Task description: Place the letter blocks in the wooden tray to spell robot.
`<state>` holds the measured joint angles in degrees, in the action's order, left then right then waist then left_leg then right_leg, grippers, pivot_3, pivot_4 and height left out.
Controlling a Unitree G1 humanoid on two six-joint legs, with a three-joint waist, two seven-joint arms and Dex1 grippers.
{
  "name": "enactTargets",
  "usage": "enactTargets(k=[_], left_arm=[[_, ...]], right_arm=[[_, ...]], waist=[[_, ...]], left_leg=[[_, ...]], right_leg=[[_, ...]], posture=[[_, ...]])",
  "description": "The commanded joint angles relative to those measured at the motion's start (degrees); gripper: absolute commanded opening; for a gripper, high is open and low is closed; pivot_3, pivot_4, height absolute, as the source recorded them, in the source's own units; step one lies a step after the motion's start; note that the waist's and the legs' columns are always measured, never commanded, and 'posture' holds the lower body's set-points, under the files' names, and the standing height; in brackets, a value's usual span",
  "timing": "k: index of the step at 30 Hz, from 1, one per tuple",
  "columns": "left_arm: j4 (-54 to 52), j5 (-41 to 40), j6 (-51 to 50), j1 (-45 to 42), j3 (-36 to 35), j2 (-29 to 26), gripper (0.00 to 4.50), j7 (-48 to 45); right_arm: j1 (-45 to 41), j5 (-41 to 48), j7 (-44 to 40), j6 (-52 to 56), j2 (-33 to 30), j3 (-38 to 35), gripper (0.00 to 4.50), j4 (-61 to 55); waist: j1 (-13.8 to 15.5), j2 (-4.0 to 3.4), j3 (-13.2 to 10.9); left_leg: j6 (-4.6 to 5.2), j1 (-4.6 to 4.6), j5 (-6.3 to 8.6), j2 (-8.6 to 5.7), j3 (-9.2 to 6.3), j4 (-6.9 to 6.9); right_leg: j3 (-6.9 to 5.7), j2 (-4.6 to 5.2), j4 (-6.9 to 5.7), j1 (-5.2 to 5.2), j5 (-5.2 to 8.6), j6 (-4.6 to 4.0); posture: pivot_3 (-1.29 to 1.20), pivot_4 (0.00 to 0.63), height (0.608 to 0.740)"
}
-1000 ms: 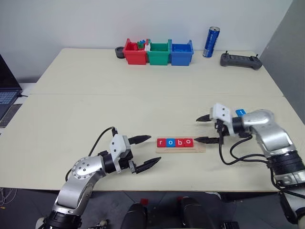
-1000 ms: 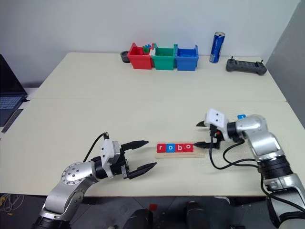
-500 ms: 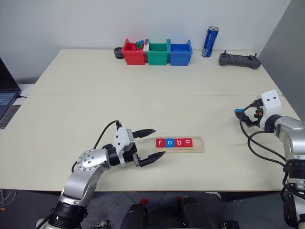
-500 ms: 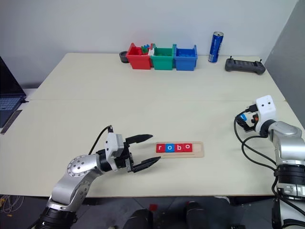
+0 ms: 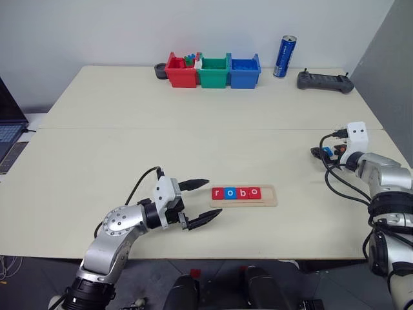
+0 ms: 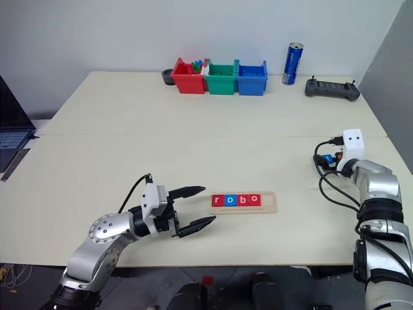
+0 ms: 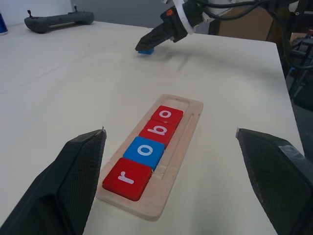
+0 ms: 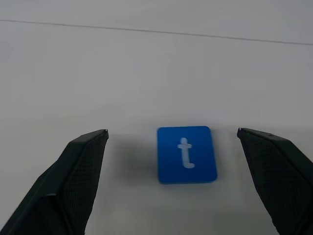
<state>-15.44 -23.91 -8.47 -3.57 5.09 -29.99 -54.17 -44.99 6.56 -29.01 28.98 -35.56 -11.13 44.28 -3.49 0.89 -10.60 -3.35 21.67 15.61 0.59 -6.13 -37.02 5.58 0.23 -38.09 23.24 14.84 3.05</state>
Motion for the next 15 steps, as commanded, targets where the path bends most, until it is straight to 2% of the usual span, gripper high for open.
enactTargets(k=[1,5,7,10,15], left_arm=[[-2.62,-0.43,0.09,0.63,-1.07,-0.32,4.50,0.59],[-2.52,-0.38,0.30,0.82,-1.08,-0.34,4.50,0.81],[-2.13,-0.38,0.53,0.66,-1.06,-0.36,4.50,0.72],[-1.77,-0.34,0.72,0.48,-0.96,-0.36,4.50,0.54],[-1.29,-0.27,0.93,0.00,-0.65,-0.17,4.50,0.22]], right_arm=[[-2.62,-0.62,0.63,-3.45,-0.30,0.15,4.49,4.33],[-3.63,0.66,0.45,-3.00,0.48,-0.71,4.49,6.82],[-3.63,0.71,0.72,-3.01,0.35,-0.86,4.15,7.05],[-3.38,1.05,0.69,-3.01,0.16,-1.22,3.26,6.88],[-1.72,1.62,0.85,-1.44,0.18,-1.47,1.46,3.60]], waist=[[0.00,0.00,0.00],[-0.08,-0.01,0.00],[-0.10,-0.01,0.00],[-0.12,-0.01,0.00],[-0.13,-0.01,0.00]], left_leg=[[0.00,0.00,0.00,0.00,0.01,0.01],[0.00,-0.01,0.00,0.00,0.00,0.00],[0.00,-0.02,0.00,0.00,0.00,0.00],[0.00,-0.01,0.00,0.00,0.00,0.00],[0.00,-0.01,0.00,0.00,0.00,0.01]], right_leg=[[0.01,0.00,0.00,0.00,0.00,0.00],[0.01,0.00,-0.01,0.00,0.00,0.00],[0.01,-0.01,-0.03,0.00,0.00,0.00],[0.00,-0.01,-0.02,0.00,0.00,0.00],[0.01,-0.01,-0.02,0.00,0.00,0.00]], posture=[[0.00,0.150,0.740],[0.00,0.150,0.740],[0.00,0.150,0.740],[0.00,0.150,0.740],[0.00,0.150,0.740]])
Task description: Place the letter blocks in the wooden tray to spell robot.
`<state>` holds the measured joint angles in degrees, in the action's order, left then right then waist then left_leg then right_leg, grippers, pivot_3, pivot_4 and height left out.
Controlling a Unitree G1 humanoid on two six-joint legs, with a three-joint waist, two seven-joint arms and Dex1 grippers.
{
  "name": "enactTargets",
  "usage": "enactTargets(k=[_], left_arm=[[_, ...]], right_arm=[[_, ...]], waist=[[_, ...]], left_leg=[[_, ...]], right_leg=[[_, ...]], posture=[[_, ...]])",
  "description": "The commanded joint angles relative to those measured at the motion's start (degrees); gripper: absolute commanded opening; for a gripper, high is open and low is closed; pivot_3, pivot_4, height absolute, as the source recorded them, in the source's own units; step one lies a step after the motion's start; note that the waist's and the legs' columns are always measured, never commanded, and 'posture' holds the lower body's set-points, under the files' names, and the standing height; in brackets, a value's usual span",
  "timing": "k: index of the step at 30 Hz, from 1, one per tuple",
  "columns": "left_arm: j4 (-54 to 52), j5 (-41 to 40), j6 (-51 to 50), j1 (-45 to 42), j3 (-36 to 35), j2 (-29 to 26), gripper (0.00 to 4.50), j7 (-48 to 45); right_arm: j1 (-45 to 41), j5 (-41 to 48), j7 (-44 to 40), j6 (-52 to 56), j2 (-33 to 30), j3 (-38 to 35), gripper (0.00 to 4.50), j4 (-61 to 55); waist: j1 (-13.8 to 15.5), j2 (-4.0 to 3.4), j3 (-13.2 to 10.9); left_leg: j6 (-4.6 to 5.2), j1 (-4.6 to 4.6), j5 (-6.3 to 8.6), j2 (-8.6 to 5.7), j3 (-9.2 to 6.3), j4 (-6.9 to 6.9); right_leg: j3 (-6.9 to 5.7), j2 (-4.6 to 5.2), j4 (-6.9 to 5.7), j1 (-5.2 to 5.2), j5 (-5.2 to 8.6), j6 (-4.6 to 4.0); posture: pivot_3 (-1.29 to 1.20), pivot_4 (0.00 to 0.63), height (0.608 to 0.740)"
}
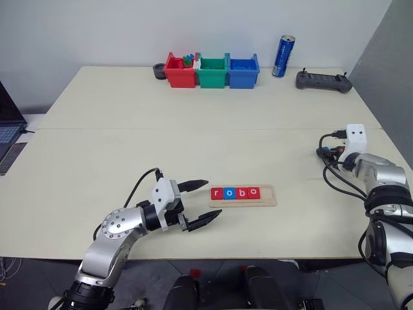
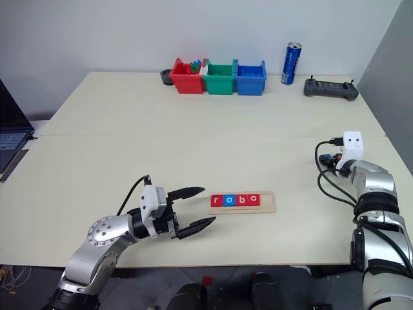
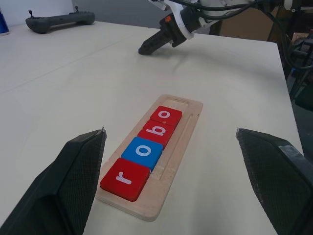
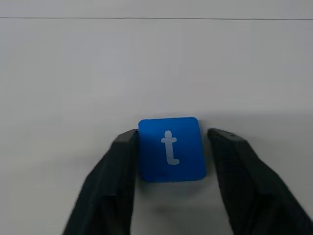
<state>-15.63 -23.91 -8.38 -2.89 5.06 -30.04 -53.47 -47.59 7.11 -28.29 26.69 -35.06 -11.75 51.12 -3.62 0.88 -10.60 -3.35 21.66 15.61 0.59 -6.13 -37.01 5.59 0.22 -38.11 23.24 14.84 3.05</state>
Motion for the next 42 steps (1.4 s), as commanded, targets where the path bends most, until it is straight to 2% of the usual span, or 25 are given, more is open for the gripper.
enactTargets(k=[1,4,9,12,15,26,30,36,42], left_arm=[[-1.04,-0.28,0.86,-0.78,-0.59,-0.09,4.50,-0.53],[-0.92,-0.32,0.86,-1.00,-0.54,-0.04,4.50,-0.66],[-0.90,-0.64,0.86,-0.90,-0.81,-0.14,4.50,-1.18],[-0.84,-0.77,0.89,-0.78,-0.91,-0.17,4.50,-1.43],[-0.72,-0.87,1.03,-0.54,-1.36,-0.46,4.50,-1.61],[-2.27,-1.15,0.98,2.91,-5.20,-1.64,4.50,-0.25],[-3.74,-0.99,1.20,5.97,-6.03,-1.84,4.50,-0.06],[-4.67,-0.82,0.59,5.60,-5.31,-0.92,4.50,1.51],[-4.36,-0.85,0.56,5.00,-4.89,-0.86,4.50,1.58]], right_arm=[[1.68,1.08,0.18,1.88,-0.36,-0.65,1.46,-5.23],[5.44,0.97,0.85,6.87,-0.82,0.28,1.46,-15.08],[18.15,4.86,2.50,28.46,-1.03,-0.59,1.46,-48.58],[24.33,7.32,4.56,39.76,0.70,-1.75,1.46,-63.99],[28.63,8.55,7.72,47.44,4.44,-3.20,1.46,-73.91],[38.85,8.86,14.15,56.06,14.58,-2.48,1.46,-87.86],[39.54,9.08,14.91,57.98,16.38,-1.83,1.46,-89.56],[38.10,9.65,14.54,63.25,17.95,-2.16,1.46,-91.25],[37.16,8.81,14.53,62.29,16.91,-3.06,3.51,-90.30]], waist=[[0.03,0.00,0.00],[0.14,-0.01,0.01],[0.43,-0.11,0.03],[0.40,-0.15,0.06],[0.37,-0.15,0.06],[0.42,-0.14,0.11],[0.36,-0.12,0.13],[0.38,-0.06,0.18],[0.38,0.04,0.25]], left_leg=[[0.00,0.00,0.00,0.00,0.00,0.00],[0.00,0.02,0.00,0.00,-0.02,0.01],[0.00,0.07,0.00,0.01,-0.11,0.02],[0.00,0.07,0.00,0.01,-0.10,0.01],[0.00,0.07,0.00,0.02,-0.10,0.01],[0.00,0.05,0.00,0.04,-0.10,0.02],[0.00,0.03,0.00,0.07,-0.09,0.04],[0.00,0.03,0.00,0.09,-0.09,0.02],[0.00,0.02,0.00,0.09,-0.08,0.02]], right_leg=[[0.00,0.00,0.00,0.00,0.00,0.00],[-0.01,0.00,0.00,0.00,0.00,0.00],[-0.06,0.00,0.00,0.04,0.01,0.01],[-0.05,0.00,0.00,0.04,0.01,0.01],[-0.05,-0.02,0.01,0.04,0.01,0.02],[-0.06,-0.03,0.04,0.03,0.03,0.02],[-0.07,-0.06,0.05,0.03,0.04,0.02],[-0.06,-0.08,0.07,0.02,0.15,0.18],[-0.06,-0.08,0.08,0.01,0.16,0.17]], posture=[[0.00,0.150,0.740],[0.00,0.150,0.740],[0.00,0.150,0.740],[0.00,0.150,0.740],[0.00,0.150,0.740],[0.00,0.150,0.740],[0.00,0.150,0.740],[0.00,0.150,0.740],[0.00,0.150,0.740]])
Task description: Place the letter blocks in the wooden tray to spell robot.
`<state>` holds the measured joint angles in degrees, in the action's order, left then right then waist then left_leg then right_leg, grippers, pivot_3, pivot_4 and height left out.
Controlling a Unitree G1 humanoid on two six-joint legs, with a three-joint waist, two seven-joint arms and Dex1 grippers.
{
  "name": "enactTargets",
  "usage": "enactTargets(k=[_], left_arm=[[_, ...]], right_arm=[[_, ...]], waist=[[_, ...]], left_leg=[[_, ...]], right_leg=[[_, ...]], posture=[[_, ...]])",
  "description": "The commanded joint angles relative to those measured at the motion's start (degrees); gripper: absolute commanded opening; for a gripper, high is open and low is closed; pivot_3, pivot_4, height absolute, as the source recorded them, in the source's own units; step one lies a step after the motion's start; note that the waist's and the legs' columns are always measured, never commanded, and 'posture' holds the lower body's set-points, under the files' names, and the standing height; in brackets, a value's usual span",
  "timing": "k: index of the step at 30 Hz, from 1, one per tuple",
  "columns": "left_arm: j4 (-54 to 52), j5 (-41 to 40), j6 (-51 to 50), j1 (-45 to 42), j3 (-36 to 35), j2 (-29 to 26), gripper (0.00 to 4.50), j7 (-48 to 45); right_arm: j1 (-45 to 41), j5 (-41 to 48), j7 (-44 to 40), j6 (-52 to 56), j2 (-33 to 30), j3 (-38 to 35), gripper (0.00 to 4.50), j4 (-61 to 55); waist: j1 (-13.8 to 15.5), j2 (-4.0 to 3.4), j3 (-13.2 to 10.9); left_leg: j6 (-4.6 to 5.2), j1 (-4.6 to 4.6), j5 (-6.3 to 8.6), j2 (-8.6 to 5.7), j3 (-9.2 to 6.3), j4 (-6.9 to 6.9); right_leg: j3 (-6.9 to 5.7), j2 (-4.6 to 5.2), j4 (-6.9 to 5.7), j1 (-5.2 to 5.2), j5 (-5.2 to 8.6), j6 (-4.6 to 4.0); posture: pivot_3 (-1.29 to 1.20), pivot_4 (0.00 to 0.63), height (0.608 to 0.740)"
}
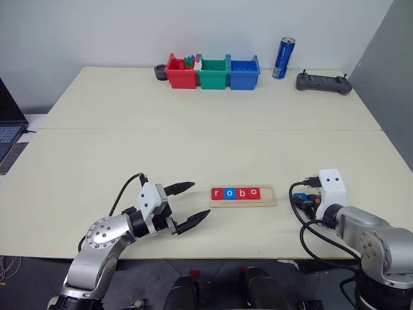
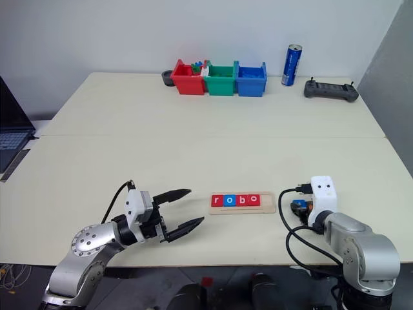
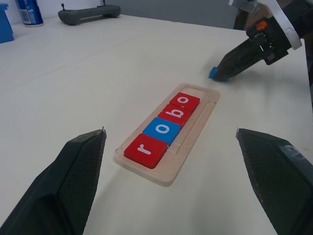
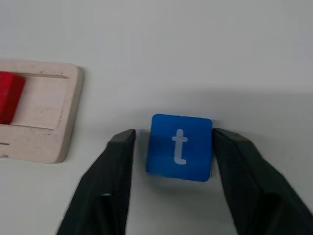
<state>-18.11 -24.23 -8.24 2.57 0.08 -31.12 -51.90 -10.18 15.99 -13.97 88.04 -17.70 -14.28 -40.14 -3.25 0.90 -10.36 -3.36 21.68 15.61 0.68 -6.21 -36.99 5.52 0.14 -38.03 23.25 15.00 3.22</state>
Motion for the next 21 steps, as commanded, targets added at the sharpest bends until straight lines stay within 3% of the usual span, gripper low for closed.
enactTargets(k=[1,3,6,10,14,17,19,21], left_arm=[[-1.76,-0.51,0.46,-0.61,0.17,0.24,4.50,-0.04],[-1.54,-0.51,0.47,-0.98,0.36,0.28,4.50,-0.18],[-1.12,-0.50,0.51,-1.60,0.62,0.25,4.50,-0.40],[-0.04,-0.41,0.69,-2.79,0.91,0.31,4.50,-0.75],[0.77,-0.30,0.79,-3.93,1.47,0.65,4.50,-1.12],[1.46,-0.14,1.04,-4.71,2.08,0.92,4.50,-1.67],[1.95,0.01,1.29,-5.08,2.26,1.15,4.50,-1.96],[2.41,0.13,1.62,-5.29,2.25,1.33,4.50,-2.12]], right_arm=[[-1.14,-0.14,0.39,0.62,-0.42,-0.81,3.83,0.78],[-3.40,-0.58,1.26,-0.29,-0.31,-1.18,4.46,0.30],[-7.03,-1.10,1.76,-3.19,-2.56,0.35,4.46,0.00],[-13.05,1.26,-4.35,-9.38,-10.01,3.61,4.46,4.21],[-14.58,3.90,-23.40,-26.40,-23.57,9.08,4.46,15.25],[-11.45,0.98,-44.95,-53.75,-34.22,13.24,4.46,27.05],[-11.30,-1.01,-53.46,-66.02,-38.05,15.46,4.46,35.96],[-13.01,-1.09,-58.82,-71.32,-39.26,16.75,4.46,42.79]], waist=[[0.00,0.01,0.01],[0.00,0.01,0.00],[-0.03,-0.05,-0.04],[-0.07,-0.07,-0.05],[0.04,-0.04,-0.07],[0.28,-0.01,-0.11],[0.31,0.05,-0.14],[0.17,0.08,-0.16]], left_leg=[[0.00,0.00,0.00,0.00,0.00,-0.01],[0.00,0.00,0.00,-0.01,0.02,-0.02],[0.00,0.01,0.00,-0.01,0.02,-0.01],[0.00,0.02,0.00,-0.01,0.04,0.00],[0.01,0.05,0.00,-0.02,0.04,0.00],[0.02,0.08,0.01,-0.06,0.05,0.01],[0.03,0.09,0.02,-0.07,0.06,0.00],[0.03,0.08,0.02,-0.06,0.10,0.00]], right_leg=[[0.00,0.00,0.01,-0.01,0.00,0.00],[0.01,0.01,0.01,-0.01,0.01,0.02],[0.02,0.01,0.00,0.01,0.01,0.02],[0.02,0.00,0.02,0.04,-0.02,-0.02],[0.01,0.02,0.09,0.02,-0.02,-0.03],[-0.01,0.07,0.18,0.00,-0.05,-0.08],[-0.02,0.10,0.23,-0.01,-0.05,-0.05],[0.00,0.10,0.22,-0.02,-0.07,-0.08]], posture=[[0.00,0.150,0.740],[0.00,0.150,0.740],[0.00,0.150,0.740],[0.00,0.150,0.740],[0.00,0.150,0.740],[0.00,0.150,0.740],[0.00,0.150,0.740],[0.00,0.150,0.740]])
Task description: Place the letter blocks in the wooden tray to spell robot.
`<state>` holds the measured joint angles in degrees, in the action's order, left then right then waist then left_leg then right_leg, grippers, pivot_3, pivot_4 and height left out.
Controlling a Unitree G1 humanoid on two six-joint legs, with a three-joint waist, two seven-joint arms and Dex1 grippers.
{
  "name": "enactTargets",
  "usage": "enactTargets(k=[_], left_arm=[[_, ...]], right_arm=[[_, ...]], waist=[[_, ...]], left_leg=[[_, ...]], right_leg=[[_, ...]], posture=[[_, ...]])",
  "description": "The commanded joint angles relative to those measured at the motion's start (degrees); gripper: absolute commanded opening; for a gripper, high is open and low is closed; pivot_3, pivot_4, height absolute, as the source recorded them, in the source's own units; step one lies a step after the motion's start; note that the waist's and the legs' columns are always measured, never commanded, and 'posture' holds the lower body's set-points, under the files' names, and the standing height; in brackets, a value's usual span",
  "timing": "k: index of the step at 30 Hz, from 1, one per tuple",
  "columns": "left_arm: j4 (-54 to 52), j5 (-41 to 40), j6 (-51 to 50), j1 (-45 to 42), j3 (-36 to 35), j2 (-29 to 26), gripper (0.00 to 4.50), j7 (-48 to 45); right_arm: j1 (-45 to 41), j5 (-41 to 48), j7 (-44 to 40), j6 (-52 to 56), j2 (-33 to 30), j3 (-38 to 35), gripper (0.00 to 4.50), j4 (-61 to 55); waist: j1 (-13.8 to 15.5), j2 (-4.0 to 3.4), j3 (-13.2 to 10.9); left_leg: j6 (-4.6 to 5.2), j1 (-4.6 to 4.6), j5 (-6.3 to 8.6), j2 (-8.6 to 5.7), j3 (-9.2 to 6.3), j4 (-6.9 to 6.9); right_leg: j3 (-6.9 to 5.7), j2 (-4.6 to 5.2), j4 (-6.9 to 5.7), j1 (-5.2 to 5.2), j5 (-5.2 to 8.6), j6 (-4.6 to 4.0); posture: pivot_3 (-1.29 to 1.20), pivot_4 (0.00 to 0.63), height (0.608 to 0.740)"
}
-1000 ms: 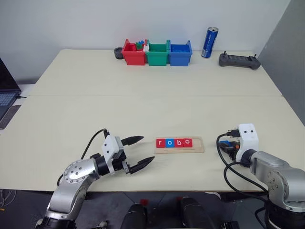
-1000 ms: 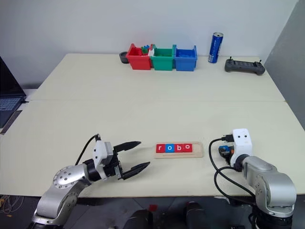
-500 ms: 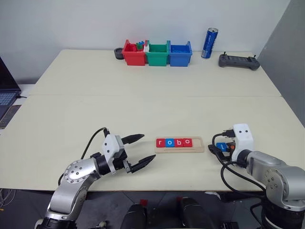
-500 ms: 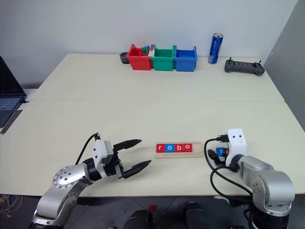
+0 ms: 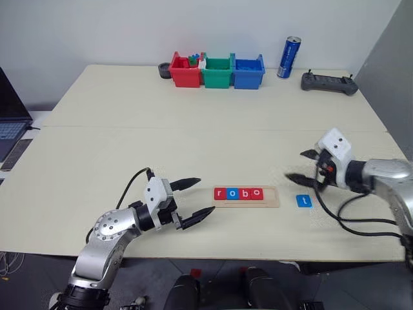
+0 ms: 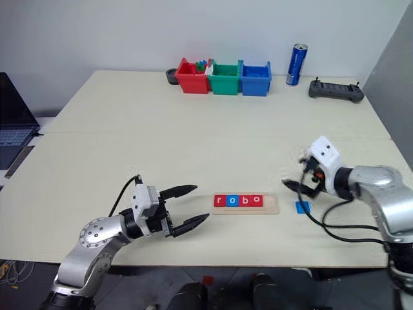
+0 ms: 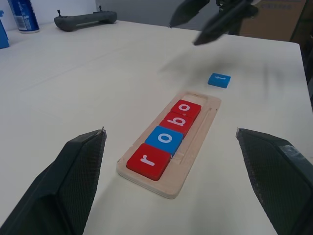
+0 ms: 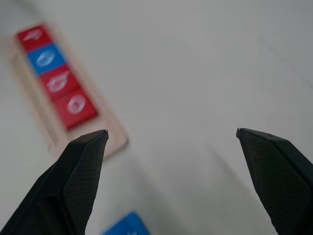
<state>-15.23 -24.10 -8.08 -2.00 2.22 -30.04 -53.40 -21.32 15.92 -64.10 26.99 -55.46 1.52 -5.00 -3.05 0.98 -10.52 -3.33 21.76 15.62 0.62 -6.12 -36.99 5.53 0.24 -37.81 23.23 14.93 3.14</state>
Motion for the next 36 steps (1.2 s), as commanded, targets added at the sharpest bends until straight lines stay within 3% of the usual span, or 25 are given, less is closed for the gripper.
enactTargets(k=[1,8,21,25,31,36], left_arm=[[-0.31,0.07,1.68,-0.69,0.14,0.35,4.50,-0.65],[-0.64,0.57,2.75,0.53,0.87,1.06,4.50,-0.46],[-1.14,0.58,3.35,1.06,0.49,0.65,4.50,-0.23],[-0.89,0.60,3.70,1.25,0.34,0.44,4.50,-0.49],[-0.41,0.65,3.93,0.64,0.34,0.39,4.50,-0.72],[-0.34,0.72,3.85,0.45,0.46,0.61,4.50,-0.73]], right_arm=[[-2.74,-1.46,-11.50,-12.84,-2.06,1.91,4.46,10.24],[-5.50,-4.14,-19.12,-22.01,0.42,5.89,4.46,19.80],[-6.85,-8.36,-19.11,-29.24,4.08,8.01,4.46,27.93],[-7.21,-8.92,-18.65,-30.92,4.58,7.74,3.60,29.69],[-7.71,-8.43,-18.20,-31.17,4.79,7.30,1.44,29.77],[-8.74,-6.38,-17.58,-26.09,5.79,6.92,1.46,24.56]], waist=[[-0.17,0.00,-0.01],[-0.48,-0.04,-0.04],[-0.10,-0.04,-0.05],[-0.06,-0.04,-0.05],[-0.07,-0.04,-0.04],[-0.14,-0.05,-0.04]], left_leg=[[0.00,-0.01,0.00,0.00,0.00,-0.01],[-0.01,-0.12,-0.01,0.04,0.01,-0.01],[-0.02,-0.11,-0.01,-0.01,-0.01,-0.03],[-0.02,-0.10,-0.01,-0.01,-0.01,-0.04],[-0.02,-0.11,-0.01,-0.01,-0.02,-0.04],[-0.02,-0.11,-0.01,-0.01,-0.02,-0.04]], right_leg=[[0.01,0.00,-0.02,0.00,-0.01,-0.01],[0.05,-0.04,-0.19,0.00,-0.01,-0.03],[0.04,0.02,-0.20,0.00,-0.02,-0.04],[0.04,0.03,-0.20,0.00,-0.02,-0.04],[0.04,0.03,-0.21,0.00,-0.02,-0.04],[0.04,0.03,-0.22,0.00,-0.02,-0.04]], posture=[[0.00,0.150,0.740],[0.00,0.150,0.740],[0.00,0.150,0.740],[0.00,0.150,0.740],[0.00,0.150,0.740],[0.00,0.150,0.740]])
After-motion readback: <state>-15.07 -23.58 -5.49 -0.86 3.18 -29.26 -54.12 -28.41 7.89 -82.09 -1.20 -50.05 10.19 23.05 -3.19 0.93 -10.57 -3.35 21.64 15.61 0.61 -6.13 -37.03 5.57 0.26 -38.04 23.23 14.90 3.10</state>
